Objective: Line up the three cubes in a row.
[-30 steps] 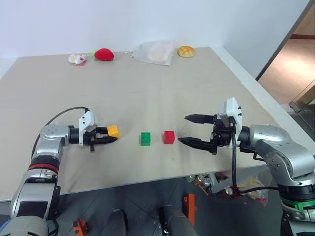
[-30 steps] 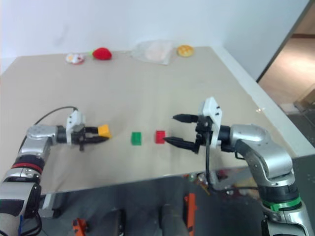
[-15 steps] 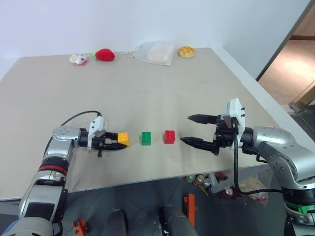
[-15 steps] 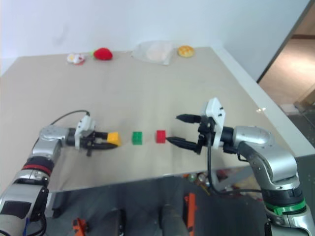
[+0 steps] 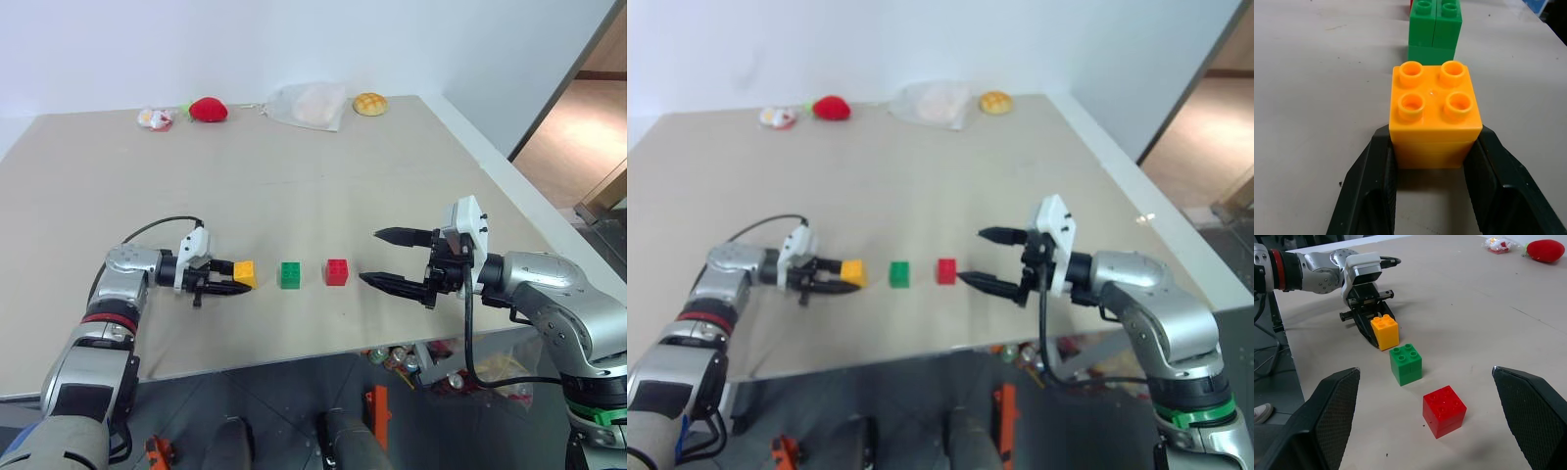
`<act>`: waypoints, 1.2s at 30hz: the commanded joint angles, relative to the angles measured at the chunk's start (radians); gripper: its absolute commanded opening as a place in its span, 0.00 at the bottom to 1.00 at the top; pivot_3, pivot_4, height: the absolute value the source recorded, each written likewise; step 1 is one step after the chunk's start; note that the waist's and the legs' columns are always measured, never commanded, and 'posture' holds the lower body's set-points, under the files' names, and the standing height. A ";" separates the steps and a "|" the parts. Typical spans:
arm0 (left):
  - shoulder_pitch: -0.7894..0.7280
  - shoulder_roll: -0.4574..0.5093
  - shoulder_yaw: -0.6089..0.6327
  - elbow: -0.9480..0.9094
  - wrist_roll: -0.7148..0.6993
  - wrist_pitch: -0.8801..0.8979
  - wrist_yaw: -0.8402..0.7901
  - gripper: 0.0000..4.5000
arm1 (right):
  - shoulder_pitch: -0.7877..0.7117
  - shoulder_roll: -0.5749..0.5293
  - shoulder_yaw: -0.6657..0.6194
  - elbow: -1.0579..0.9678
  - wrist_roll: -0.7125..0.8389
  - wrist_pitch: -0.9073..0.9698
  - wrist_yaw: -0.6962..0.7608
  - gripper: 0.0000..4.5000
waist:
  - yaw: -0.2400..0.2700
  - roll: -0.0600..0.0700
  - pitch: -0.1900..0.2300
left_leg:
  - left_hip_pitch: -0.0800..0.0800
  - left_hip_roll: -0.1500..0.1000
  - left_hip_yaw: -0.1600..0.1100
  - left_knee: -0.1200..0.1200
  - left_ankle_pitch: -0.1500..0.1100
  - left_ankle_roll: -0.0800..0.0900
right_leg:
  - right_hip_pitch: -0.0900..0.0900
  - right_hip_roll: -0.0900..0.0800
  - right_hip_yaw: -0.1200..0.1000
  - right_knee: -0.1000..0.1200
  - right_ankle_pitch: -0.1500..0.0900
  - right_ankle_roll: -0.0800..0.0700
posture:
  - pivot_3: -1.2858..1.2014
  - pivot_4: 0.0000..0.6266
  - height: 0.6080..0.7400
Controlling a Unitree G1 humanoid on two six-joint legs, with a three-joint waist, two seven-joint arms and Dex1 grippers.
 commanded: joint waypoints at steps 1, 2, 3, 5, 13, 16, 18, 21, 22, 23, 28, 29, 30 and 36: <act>-0.031 0.029 0.009 0.030 0.012 -0.025 -0.011 0.29 | -0.014 -0.005 -0.027 -0.026 0.010 -0.017 -0.002 1.00 | 0.000 0.000 0.000 | 0.000 0.000 0.000 0.000 0.000 0.000 | 0.000 0.000 0.000 0.000 0.000 0.000 | 0.52 0.24 1.00; -0.035 0.028 0.013 0.034 0.013 -0.027 -0.011 0.29 | -0.013 -0.005 -0.027 -0.027 0.010 -0.018 -0.003 1.00 | 0.000 0.000 0.000 | 0.000 0.000 0.000 0.000 0.000 0.000 | 0.000 0.000 0.000 0.000 0.000 0.000 | 0.52 0.24 1.00; -0.037 0.026 0.015 0.037 0.011 -0.028 -0.011 0.29 | -0.011 -0.005 -0.028 -0.028 0.011 -0.018 -0.003 1.00 | 0.000 0.000 0.000 | 0.000 0.000 0.000 0.000 0.000 0.000 | 0.000 0.000 0.000 0.000 0.000 0.000 | 0.52 0.24 1.00; -0.040 0.022 0.017 0.041 0.011 -0.032 -0.012 0.29 | -0.010 -0.004 -0.027 -0.029 0.010 -0.019 -0.004 1.00 | 0.000 0.000 0.000 | 0.000 0.000 0.000 0.000 0.000 0.000 | 0.000 0.000 0.000 0.000 0.000 0.000 | 0.52 0.24 1.00; -0.033 -0.008 0.024 0.037 0.004 -0.033 -0.005 0.75 | -0.022 -0.007 -0.028 -0.021 0.009 -0.019 -0.004 1.00 | 0.001 0.000 0.000 | 0.000 0.000 0.000 0.000 0.000 0.000 | 0.000 0.000 0.000 0.000 0.000 0.000 | 0.52 0.24 1.00; -0.022 -0.007 0.027 0.024 0.001 -0.032 -0.009 0.81 | -0.020 -0.008 -0.030 -0.027 0.013 -0.016 -0.005 1.00 | 0.001 0.000 0.000 | 0.000 0.000 0.000 0.000 0.000 0.000 | 0.000 0.000 0.000 0.000 0.000 0.000 | 0.52 0.24 1.00; -0.002 0.012 0.017 0.003 -0.008 -0.029 -0.012 0.81 | -0.022 -0.010 -0.031 -0.026 0.014 -0.015 -0.003 1.00 | 0.001 0.000 0.000 | 0.000 0.000 0.000 0.001 0.000 0.000 | 0.000 0.000 0.000 0.000 0.001 0.000 | 0.52 0.24 1.00; 0.037 0.074 -0.021 -0.043 -0.033 -0.011 -0.013 0.81 | -0.028 -0.015 -0.037 -0.023 0.020 -0.011 0.002 1.00 | -0.004 0.000 0.000 | 0.000 0.000 0.000 0.001 0.000 0.000 | 0.000 0.000 0.001 0.000 0.001 0.000 | 0.52 0.24 1.00; 0.055 0.101 -0.033 -0.063 -0.047 -0.009 -0.013 0.81 | -0.029 -0.018 -0.041 -0.025 0.024 -0.009 0.003 1.00 | -0.008 0.000 0.000 | 0.000 0.000 0.000 0.001 0.000 0.000 | 0.000 0.000 0.001 0.000 0.001 0.000 | 0.52 0.24 1.00; 0.070 0.129 -0.039 -0.077 -0.057 -0.007 -0.013 0.81 | -0.031 -0.020 -0.046 -0.025 0.028 -0.006 0.004 1.00 | -0.009 0.000 0.000 | 0.000 0.001 0.000 0.000 0.000 0.000 | 0.000 0.001 0.001 0.000 0.001 0.000 | 0.52 0.24 1.00; 0.112 0.257 0.007 -0.046 -0.052 -0.023 -0.006 0.81 | -0.021 -0.035 -0.065 -0.030 0.043 0.000 0.008 1.00 | -0.011 0.000 0.000 | 0.002 0.002 0.000 -0.003 -0.001 0.002 | -0.001 0.003 0.001 0.001 -0.001 -0.003 | 0.52 0.24 1.00; 0.117 0.281 0.019 -0.030 -0.037 -0.024 0.032 0.81 | -0.011 -0.041 -0.068 -0.029 0.040 -0.001 0.010 1.00 | -0.011 0.000 0.000 | 0.002 0.002 0.000 -0.003 -0.001 0.002 | -0.001 0.003 0.001 0.001 -0.001 -0.003 | 0.52 0.24 1.00; 0.124 0.299 0.032 -0.022 -0.032 -0.016 0.067 0.81 | 0.003 -0.048 -0.072 -0.030 0.036 -0.003 0.011 1.00 | -0.010 0.000 0.000 | 0.002 0.002 0.000 -0.003 -0.001 0.002 | -0.001 0.003 0.001 0.001 -0.001 -0.003 | 0.52 0.24 1.00; 0.189 0.322 0.148 -0.163 -0.094 0.281 0.279 0.81 | 0.121 -0.085 -0.114 0.010 -0.003 -0.040 0.022 1.00 | 0.001 0.000 0.000 | 0.001 0.002 0.001 -0.003 -0.001 0.002 | -0.001 0.001 0.001 0.001 -0.002 -0.001 | 0.52 0.24 1.00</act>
